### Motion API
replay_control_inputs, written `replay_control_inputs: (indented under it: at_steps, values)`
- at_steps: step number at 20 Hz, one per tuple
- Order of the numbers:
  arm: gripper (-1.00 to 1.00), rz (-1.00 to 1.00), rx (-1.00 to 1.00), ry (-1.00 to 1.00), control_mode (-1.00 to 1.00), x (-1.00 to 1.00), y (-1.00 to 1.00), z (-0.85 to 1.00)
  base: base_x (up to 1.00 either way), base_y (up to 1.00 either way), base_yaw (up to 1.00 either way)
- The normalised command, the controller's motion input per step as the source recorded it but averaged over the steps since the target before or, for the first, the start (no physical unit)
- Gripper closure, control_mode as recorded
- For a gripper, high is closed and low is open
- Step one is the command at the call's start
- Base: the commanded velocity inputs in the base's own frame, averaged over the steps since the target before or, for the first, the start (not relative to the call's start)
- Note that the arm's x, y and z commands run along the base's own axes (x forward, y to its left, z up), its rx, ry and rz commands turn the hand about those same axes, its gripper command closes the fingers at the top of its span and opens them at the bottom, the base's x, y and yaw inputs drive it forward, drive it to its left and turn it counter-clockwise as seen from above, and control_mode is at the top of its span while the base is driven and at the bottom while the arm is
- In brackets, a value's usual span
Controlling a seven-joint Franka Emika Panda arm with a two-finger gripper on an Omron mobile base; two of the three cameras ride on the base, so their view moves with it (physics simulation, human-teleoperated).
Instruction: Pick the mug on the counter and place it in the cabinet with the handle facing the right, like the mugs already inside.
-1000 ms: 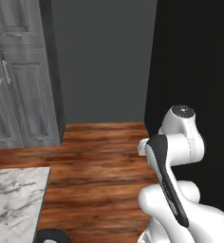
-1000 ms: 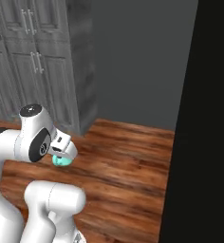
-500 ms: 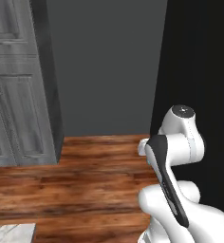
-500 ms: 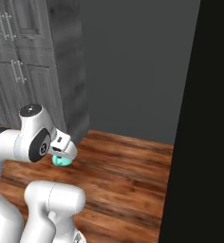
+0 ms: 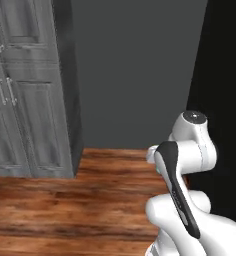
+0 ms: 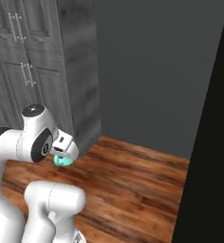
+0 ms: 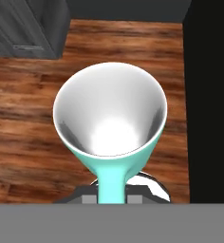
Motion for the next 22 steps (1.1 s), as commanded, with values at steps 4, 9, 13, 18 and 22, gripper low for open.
replay_control_inputs:
  at_steps: [4,9,13,18,22]
  values:
    - [1.0,0.0,0.0,0.0,1.0,0.0,0.0,0.0,0.13,0.32,0.4]
    - [1.0,0.0,0.0,0.0,1.0,0.0,0.0,0.0,0.08,0.02,0.5]
    - [1.0,0.0,0.0,0.0,1.0,0.0,0.0,0.0,0.0,0.05,0.5]
    - [1.0,0.0,0.0,0.0,1.0,0.0,0.0,0.0,0.07,-0.24,0.38]
    - [1.0,0.0,0.0,0.0,1.0,0.0,0.0,0.0,0.18,-0.3,0.22]
